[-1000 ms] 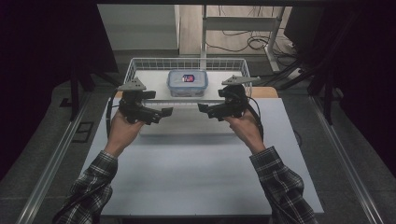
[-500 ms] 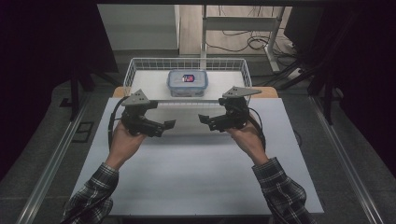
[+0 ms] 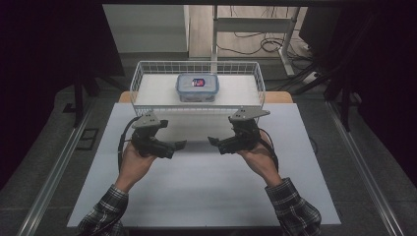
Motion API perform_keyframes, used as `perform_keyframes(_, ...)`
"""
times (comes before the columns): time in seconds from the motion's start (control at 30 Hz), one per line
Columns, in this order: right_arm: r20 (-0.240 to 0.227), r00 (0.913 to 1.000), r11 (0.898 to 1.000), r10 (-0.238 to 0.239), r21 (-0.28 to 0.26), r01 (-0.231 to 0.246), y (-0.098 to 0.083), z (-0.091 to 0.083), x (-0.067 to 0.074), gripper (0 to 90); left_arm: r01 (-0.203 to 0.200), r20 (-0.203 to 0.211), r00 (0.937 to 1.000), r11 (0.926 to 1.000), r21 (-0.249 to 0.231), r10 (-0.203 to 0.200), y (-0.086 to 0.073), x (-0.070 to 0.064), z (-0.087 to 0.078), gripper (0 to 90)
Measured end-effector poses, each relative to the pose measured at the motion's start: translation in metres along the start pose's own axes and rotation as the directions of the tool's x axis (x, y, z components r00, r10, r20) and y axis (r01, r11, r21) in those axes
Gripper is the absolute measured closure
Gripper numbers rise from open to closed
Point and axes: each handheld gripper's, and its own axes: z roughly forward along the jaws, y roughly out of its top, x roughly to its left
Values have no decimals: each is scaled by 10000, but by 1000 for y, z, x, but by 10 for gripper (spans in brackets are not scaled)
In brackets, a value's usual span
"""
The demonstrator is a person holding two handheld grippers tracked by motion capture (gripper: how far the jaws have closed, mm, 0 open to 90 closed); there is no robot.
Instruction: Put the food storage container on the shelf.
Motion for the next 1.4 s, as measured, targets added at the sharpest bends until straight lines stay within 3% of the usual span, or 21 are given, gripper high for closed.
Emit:
perform_keyframes(0.37,-252,9992,9994,302,-166,-306,-21,1,4,0,-87,-218,9997,10000,46,88,-20,-8,4,2)
perform_keyframes(0.63,-246,9996,9997,-125,187,130,-35,0,9,0,15,-231,9997,9983,588,-2,-37,-9,9,3)
perform_keyframes(1.07,-322,9995,9997,0,233,8,-53,-9,12,0,38,-404,9992,9980,629,-12,-51,-17,-2,4)
perform_keyframes(1.4,-500,9987,9997,124,225,-113,-61,-9,23,0,163,-420,9990,9976,671,-135,-65,-22,-8,5)
